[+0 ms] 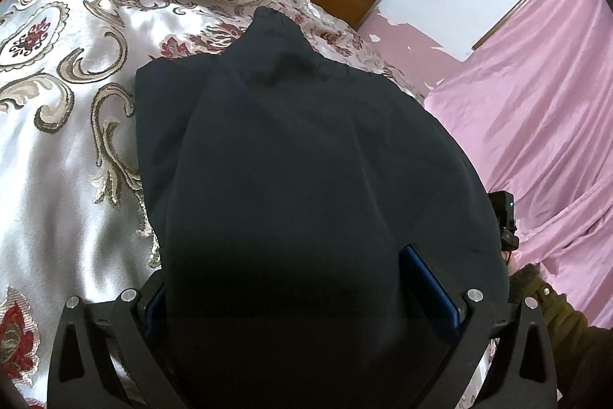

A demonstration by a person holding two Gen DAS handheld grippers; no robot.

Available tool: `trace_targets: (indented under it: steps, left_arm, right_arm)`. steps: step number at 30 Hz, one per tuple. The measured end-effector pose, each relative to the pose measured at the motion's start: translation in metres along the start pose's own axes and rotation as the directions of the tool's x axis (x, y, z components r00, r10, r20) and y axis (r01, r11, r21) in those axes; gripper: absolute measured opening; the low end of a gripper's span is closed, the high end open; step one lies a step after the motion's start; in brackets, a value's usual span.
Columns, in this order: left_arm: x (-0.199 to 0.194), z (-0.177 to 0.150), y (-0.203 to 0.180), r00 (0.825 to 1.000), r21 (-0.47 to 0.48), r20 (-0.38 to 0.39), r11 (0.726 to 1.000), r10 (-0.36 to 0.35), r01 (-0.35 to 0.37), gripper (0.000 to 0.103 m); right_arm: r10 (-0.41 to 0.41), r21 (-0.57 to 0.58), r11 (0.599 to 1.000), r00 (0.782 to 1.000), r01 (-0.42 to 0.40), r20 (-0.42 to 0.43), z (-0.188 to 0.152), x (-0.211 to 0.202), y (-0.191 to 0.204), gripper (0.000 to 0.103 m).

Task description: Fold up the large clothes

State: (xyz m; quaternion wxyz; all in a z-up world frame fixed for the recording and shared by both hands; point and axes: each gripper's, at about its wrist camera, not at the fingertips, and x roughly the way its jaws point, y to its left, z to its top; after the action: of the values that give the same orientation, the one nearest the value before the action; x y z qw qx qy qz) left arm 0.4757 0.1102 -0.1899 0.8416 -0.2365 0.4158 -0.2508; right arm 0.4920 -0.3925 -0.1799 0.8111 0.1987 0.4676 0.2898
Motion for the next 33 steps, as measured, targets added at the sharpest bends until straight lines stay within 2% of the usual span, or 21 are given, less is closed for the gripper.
trace_targets:
  steps: [15,24,25,28,30,33]
  left_arm:
    - [0.006,0.007,0.0,0.999,0.004,-0.036,1.0,0.025,-0.025,0.103]
    - [0.006,0.01,-0.001,0.998,-0.026,-0.049,0.999,0.045,-0.046,0.103]
    - [0.006,0.011,-0.001,0.998,-0.032,-0.048,0.998,0.045,-0.047,0.101]
    - [0.003,0.014,-0.002,0.998,-0.054,-0.03,0.997,0.051,-0.052,0.088]
    - [0.0,0.016,0.001,0.998,-0.077,-0.021,0.995,0.054,-0.055,0.076]
    - [-0.003,0.017,0.005,0.998,-0.122,-0.015,0.991,0.061,-0.062,0.064]
  right_arm:
    - [0.015,-0.006,1.0,0.999,-0.015,0.034,0.002,-0.011,-0.021,0.102]
    - [-0.124,-0.021,0.992,0.99,0.123,-0.07,0.013,-0.006,-0.003,0.102]
    - [-0.136,-0.019,0.991,0.988,0.135,-0.074,0.013,-0.006,-0.002,0.102]
    - [-0.177,0.005,0.984,0.98,0.178,-0.089,0.016,-0.007,0.004,0.102]
    - [-0.211,0.012,0.977,0.973,0.212,-0.091,0.017,-0.007,0.01,0.102]
    - [-0.274,0.009,0.961,0.958,0.276,-0.086,0.016,-0.009,0.022,0.102]
